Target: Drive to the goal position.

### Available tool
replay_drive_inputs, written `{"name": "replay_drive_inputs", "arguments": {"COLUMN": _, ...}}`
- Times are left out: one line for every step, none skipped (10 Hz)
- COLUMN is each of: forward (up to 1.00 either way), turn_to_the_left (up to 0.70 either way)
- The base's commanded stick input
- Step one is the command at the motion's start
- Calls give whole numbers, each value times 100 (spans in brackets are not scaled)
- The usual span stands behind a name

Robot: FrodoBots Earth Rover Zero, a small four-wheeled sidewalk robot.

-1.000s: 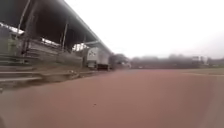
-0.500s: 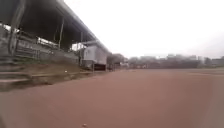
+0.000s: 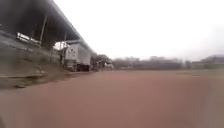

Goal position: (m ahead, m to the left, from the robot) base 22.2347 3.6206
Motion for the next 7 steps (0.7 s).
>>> {"name": "replay_drive_inputs", "arguments": {"forward": 100, "turn_to_the_left": 0}}
{"name": "replay_drive_inputs", "arguments": {"forward": 100, "turn_to_the_left": 0}}
{"name": "replay_drive_inputs", "arguments": {"forward": 100, "turn_to_the_left": 0}}
{"name": "replay_drive_inputs", "arguments": {"forward": 100, "turn_to_the_left": 0}}
{"name": "replay_drive_inputs", "arguments": {"forward": 100, "turn_to_the_left": 0}}
{"name": "replay_drive_inputs", "arguments": {"forward": 100, "turn_to_the_left": 0}}
{"name": "replay_drive_inputs", "arguments": {"forward": 100, "turn_to_the_left": 0}}
